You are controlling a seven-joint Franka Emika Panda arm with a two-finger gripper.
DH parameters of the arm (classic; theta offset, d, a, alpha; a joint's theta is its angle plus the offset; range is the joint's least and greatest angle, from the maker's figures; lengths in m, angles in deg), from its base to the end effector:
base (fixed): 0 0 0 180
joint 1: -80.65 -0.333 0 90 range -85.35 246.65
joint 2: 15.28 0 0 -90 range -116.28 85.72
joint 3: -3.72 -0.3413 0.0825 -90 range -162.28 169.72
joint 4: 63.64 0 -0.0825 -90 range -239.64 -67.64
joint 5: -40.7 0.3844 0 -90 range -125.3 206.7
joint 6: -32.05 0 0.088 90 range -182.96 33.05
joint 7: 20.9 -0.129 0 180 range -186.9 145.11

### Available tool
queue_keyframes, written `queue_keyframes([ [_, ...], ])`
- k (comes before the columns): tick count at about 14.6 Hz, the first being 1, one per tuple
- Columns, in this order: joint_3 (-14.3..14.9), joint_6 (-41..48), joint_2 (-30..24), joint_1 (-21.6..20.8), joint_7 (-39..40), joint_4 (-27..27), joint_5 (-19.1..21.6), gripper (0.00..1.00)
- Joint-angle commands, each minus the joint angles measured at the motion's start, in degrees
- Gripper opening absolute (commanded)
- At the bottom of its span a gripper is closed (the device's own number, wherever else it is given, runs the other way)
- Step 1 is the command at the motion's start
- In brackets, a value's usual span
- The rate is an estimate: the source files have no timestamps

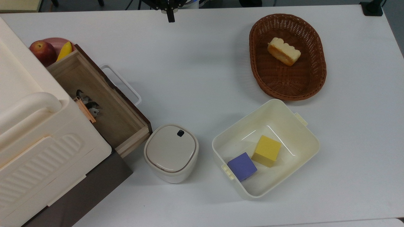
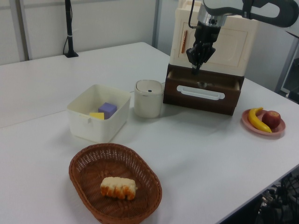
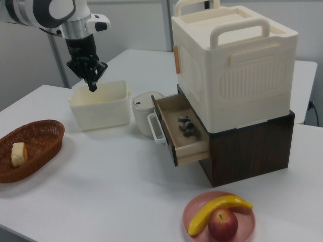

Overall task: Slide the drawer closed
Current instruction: 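Move the gripper toward the open wooden drawer front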

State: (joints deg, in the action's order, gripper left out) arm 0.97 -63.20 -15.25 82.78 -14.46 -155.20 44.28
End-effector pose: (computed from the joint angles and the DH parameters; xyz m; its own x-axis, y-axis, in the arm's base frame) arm 0.5652 0.0136 0.6232 0.9906 0.1170 0.0703 0.1209 -0.9911 -0.0549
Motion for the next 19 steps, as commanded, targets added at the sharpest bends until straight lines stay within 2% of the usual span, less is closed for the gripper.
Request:
queue_keyframes([
  [1, 0.29, -0.47, -1.43, -0.29, 1.47, -1.60, 0.90, 0.00],
  [3, 0.20, -0.38, -1.43, -0.37, 0.69, -1.69, 0.90, 0.00],
  [4, 0.29, -0.38, -1.43, -1.33, -2.19, -2.30, 0.98, 0.00],
  [7, 0.29, -0.82, -0.56, -3.27, -19.03, -3.96, 1.33, 0.00],
  [11, 0.29, -2.92, 0.06, -4.24, -29.53, -6.96, 1.60, 0.00],
  [15, 1.34, -10.38, 1.03, -4.07, -42.27, -8.63, 3.00, 0.00],
  [17, 3.01, -12.59, 1.99, -4.15, -45.63, -8.63, 4.23, 0.00],
  [19, 3.01, -13.30, 3.04, -4.15, -45.90, -8.54, 4.24, 0.00],
])
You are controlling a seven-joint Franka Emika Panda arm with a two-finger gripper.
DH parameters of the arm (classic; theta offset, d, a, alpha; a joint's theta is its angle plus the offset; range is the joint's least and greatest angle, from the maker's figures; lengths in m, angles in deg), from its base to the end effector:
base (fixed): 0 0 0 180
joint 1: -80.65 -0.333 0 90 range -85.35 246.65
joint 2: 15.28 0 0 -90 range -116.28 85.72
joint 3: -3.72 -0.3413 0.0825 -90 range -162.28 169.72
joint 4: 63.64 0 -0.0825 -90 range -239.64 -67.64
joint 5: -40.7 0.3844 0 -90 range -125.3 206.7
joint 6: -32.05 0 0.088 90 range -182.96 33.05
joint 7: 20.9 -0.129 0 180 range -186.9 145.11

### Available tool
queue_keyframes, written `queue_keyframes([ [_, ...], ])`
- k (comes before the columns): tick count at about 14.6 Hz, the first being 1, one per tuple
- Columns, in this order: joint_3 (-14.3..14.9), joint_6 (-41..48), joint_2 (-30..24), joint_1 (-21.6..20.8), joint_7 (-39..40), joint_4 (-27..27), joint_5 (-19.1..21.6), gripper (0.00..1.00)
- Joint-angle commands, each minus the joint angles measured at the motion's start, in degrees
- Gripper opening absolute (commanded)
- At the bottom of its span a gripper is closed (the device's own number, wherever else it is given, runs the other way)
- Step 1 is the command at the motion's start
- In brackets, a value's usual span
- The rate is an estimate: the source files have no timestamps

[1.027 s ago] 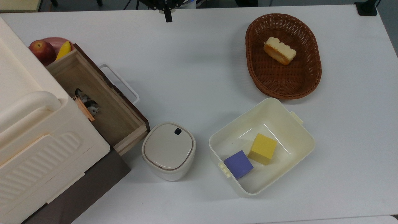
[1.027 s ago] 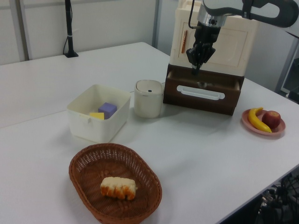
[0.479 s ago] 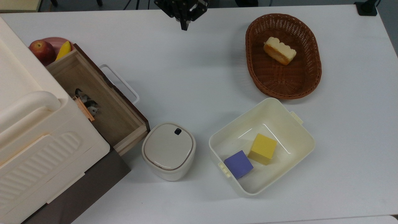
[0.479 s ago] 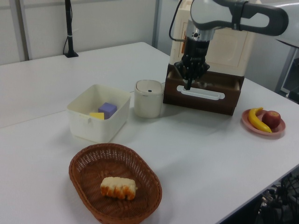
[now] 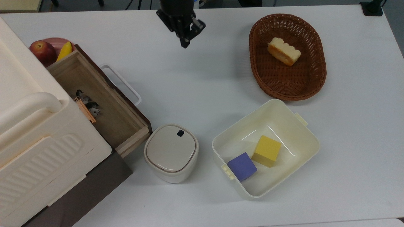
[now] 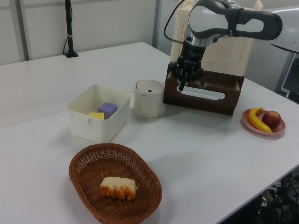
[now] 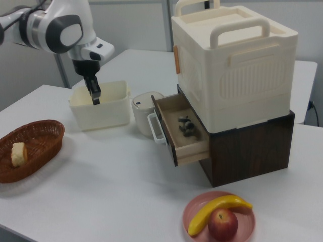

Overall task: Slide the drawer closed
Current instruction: 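Move the gripper toward the open wooden drawer front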

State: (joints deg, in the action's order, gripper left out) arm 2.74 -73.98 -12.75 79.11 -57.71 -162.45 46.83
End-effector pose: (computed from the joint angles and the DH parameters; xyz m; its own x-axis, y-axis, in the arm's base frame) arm 0.5879 0.0364 0.5548 0.8116 -0.5842 0.0010 -0.5790 -0.8045 -0.1325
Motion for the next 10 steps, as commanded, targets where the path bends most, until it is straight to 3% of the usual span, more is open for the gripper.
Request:
queue_keyframes([
  [1, 1.24, -2.52, 1.42, -0.31, -2.83, -1.12, 1.69, 0.00],
  [10, 1.77, -8.40, 7.31, 4.09, -2.39, -0.41, 0.99, 0.00],
])
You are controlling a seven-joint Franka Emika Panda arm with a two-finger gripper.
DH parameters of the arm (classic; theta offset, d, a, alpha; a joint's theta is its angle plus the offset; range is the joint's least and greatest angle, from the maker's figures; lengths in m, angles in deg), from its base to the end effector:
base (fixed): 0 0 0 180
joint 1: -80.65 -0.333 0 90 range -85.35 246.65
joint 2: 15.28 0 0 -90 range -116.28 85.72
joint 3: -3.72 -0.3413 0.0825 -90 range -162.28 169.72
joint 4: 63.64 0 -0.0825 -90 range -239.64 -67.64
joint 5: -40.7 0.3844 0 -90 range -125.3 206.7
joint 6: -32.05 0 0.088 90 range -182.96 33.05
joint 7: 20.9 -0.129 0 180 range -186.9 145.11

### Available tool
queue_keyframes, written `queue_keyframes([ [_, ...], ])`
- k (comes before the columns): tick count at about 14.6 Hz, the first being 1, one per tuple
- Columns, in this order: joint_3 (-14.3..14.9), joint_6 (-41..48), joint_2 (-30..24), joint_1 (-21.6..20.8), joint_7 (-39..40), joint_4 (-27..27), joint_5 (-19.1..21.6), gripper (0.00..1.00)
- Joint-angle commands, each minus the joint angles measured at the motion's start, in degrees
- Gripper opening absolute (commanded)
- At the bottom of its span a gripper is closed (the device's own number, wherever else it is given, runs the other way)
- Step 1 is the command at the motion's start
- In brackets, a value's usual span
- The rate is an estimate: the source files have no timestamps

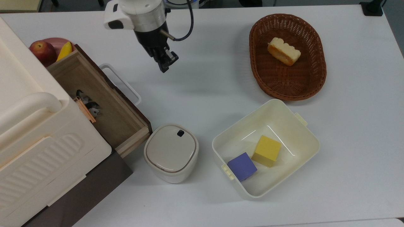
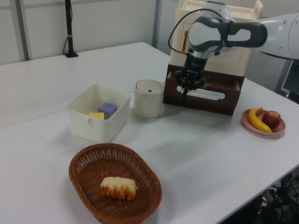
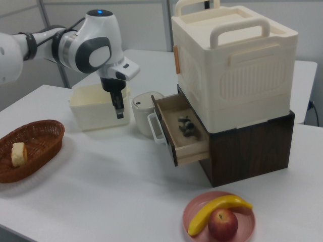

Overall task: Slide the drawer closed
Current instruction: 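Lower the gripper against the drawer front beside the white canister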

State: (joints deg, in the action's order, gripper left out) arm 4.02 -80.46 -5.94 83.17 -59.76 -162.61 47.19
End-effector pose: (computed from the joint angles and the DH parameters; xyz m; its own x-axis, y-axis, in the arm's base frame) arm 0.6248 -0.0209 0.4923 0.7205 -0.6933 -0.0116 -0.6888 -0.7137 -0.1274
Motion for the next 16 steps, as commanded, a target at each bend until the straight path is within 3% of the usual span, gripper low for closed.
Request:
queue_keyframes([
  [1, 0.75, -2.19, 0.59, 0.20, -0.24, -0.17, 0.63, 0.00],
  [16, 2.16, -6.15, 3.14, 0.82, 0.90, 0.18, 0.36, 0.00],
])
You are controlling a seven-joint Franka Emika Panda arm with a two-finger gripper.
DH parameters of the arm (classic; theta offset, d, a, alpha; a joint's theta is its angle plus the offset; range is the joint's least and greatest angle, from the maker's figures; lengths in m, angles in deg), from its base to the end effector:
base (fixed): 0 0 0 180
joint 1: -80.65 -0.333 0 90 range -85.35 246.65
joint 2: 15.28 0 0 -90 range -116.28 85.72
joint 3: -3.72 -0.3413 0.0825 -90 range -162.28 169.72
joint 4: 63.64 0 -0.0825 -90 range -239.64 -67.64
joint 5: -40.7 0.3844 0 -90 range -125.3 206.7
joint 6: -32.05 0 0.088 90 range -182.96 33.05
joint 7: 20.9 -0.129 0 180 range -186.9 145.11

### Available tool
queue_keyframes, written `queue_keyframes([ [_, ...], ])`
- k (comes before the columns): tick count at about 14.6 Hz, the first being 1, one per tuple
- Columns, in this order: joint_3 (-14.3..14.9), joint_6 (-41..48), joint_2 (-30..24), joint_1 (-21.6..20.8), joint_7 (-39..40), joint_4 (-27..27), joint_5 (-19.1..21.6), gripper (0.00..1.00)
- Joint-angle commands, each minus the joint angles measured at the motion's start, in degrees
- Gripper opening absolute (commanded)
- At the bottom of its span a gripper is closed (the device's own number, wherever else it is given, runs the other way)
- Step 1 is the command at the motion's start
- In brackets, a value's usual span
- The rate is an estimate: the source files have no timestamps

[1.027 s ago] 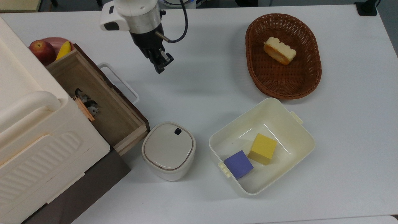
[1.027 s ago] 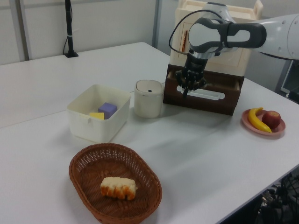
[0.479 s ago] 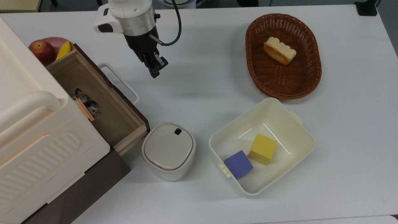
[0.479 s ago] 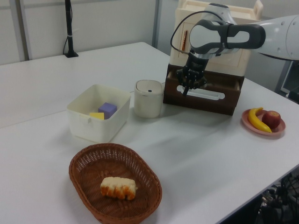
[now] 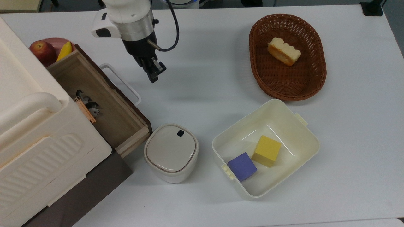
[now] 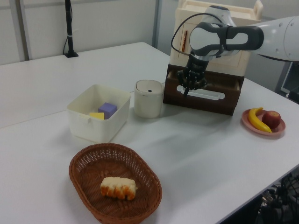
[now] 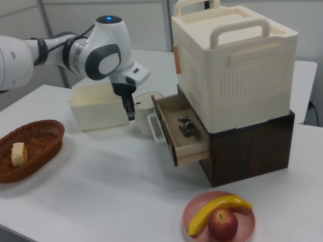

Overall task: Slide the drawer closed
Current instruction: 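Lower the gripper against the drawer front beside the white canister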

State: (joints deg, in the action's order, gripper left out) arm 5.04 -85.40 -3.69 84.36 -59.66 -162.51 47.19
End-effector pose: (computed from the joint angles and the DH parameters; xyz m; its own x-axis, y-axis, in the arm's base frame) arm 0.6399 -0.0470 0.4768 0.6878 -0.7253 0.0295 -0.7139 -0.6832 -0.1536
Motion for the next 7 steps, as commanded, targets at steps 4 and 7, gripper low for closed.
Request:
queue_keyframes([
  [4, 1.66, -4.19, 2.21, 0.43, 0.80, 0.09, 0.11, 0.00],
  [7, 2.28, -5.33, 2.91, 0.43, 1.24, 0.09, -0.07, 0.00],
])
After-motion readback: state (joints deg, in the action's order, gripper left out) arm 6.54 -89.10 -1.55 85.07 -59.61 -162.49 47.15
